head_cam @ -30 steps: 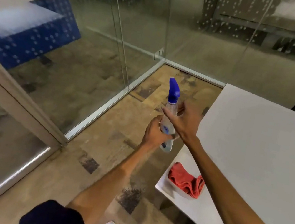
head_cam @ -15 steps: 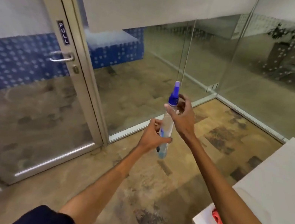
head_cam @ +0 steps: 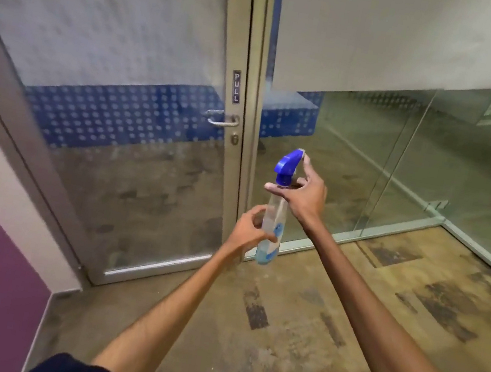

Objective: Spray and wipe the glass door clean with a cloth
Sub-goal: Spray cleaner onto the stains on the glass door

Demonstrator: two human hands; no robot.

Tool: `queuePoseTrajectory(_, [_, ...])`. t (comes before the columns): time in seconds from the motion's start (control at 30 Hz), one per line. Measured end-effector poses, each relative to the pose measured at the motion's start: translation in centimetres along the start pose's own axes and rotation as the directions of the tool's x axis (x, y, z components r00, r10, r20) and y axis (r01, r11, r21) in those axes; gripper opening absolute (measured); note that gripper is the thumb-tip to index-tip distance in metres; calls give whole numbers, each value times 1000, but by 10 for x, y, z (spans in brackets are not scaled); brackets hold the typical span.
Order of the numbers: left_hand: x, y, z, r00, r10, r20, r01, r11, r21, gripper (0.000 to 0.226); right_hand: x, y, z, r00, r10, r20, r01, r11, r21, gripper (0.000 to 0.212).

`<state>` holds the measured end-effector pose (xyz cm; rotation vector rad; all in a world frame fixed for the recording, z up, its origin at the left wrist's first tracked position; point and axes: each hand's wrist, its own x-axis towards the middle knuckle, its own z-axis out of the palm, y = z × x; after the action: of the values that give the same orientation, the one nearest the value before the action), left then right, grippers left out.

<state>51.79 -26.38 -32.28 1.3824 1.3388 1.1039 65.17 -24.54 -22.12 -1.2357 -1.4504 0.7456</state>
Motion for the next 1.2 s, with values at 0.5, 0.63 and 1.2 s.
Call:
queuePoseTrajectory(0.5, [-23,-16,-186,947,101,-306,-96,995,32,65,7,-72,182,973,-186,134,216,941,-261,61])
queuePoseTrajectory(0.63, [-18,-18,-221,915,102,-390,-106,994,13,63,18,-91,228,946,-267,183,286,954,-85,55])
queuePoseTrajectory(1.2, [72,-7,-382,801,214,-560,-163,977,140,54,131,-146,382,879,-374,295,310,919,243,32])
